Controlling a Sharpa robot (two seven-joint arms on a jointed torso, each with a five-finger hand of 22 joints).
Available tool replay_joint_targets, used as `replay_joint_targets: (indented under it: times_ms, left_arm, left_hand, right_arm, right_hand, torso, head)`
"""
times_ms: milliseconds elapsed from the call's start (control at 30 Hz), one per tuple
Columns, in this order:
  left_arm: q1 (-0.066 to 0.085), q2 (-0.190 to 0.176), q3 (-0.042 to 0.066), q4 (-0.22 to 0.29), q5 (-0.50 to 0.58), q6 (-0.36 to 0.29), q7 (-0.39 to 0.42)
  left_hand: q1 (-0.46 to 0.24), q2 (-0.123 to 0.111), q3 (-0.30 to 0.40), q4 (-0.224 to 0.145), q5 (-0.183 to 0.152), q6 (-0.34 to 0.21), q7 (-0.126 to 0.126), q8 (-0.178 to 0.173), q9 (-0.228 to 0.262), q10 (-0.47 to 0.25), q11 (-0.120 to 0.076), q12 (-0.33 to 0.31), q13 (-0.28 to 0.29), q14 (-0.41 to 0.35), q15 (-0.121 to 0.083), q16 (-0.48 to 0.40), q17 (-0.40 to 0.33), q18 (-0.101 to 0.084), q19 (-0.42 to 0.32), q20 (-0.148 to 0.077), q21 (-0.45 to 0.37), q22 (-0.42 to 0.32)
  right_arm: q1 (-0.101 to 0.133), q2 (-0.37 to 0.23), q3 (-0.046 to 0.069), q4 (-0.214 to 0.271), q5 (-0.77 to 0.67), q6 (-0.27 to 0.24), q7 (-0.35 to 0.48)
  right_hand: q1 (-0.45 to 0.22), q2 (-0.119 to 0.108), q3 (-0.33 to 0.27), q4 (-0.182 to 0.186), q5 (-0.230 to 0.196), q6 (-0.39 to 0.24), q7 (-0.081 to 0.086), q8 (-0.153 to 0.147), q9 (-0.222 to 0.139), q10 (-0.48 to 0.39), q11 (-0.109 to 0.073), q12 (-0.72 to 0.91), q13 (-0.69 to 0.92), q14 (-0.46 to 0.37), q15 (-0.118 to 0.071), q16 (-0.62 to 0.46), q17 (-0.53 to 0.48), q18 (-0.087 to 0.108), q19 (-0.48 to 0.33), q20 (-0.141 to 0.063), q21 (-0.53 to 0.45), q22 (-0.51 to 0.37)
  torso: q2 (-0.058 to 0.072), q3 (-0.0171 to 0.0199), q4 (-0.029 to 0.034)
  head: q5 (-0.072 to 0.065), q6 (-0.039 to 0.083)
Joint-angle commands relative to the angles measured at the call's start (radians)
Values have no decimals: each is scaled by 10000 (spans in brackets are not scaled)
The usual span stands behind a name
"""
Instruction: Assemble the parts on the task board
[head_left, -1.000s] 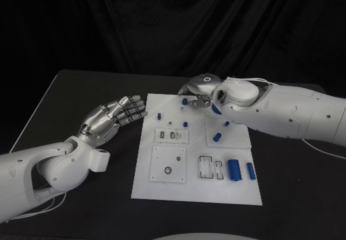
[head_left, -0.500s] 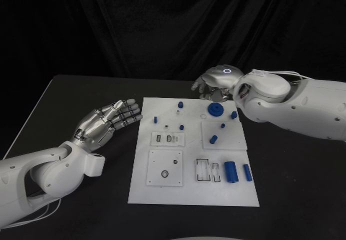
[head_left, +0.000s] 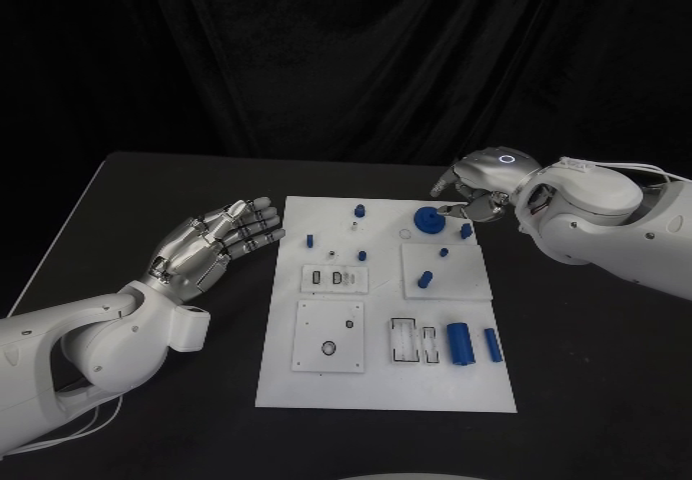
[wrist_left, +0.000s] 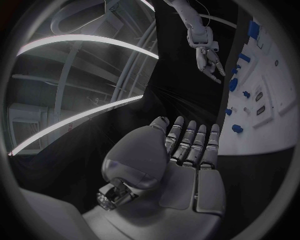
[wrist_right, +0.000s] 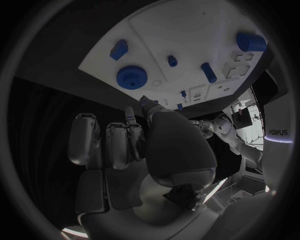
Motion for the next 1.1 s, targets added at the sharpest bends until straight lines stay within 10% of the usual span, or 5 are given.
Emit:
replay_joint_targets:
  times_ms: [33, 1100]
  left_arm:
    - [-17, 11, 6, -4, 49, 209, 497]
    - [-31, 70, 6, -90, 49, 407, 275]
  left_hand:
    - [5, 40, 54, -3, 61, -4, 74, 16, -12, -8, 90, 40, 8, -14, 63, 33, 12, -131, 46, -14, 28, -8]
    - [-46, 13, 249, -9, 66, 54, 107, 36, -6, 40, 149, 69, 18, 69, 122, 141, 26, -187, 86, -13, 49, -4]
  right_arm:
    - [-125, 5, 6, -158, 254, 249, -268]
    - [-519, 565, 4, -956, 350, 246, -238]
  right_hand:
    - [-121, 16, -13, 90, 31, -85, 39, -55, -47, 666, -2, 333, 2111, 822, -6, 458, 2157, -218, 223, 0, 269, 1114]
    - [-790, 206, -285, 518, -161, -199, 44, 17, -284, 1101, -30, 518, 2411, 974, -48, 645, 2432, -292, 477, -48, 566, 1456]
  torso:
    - [-10, 16, -6]
    - [3, -2, 11]
  head:
    - [11, -6]
    - [-39, -12]
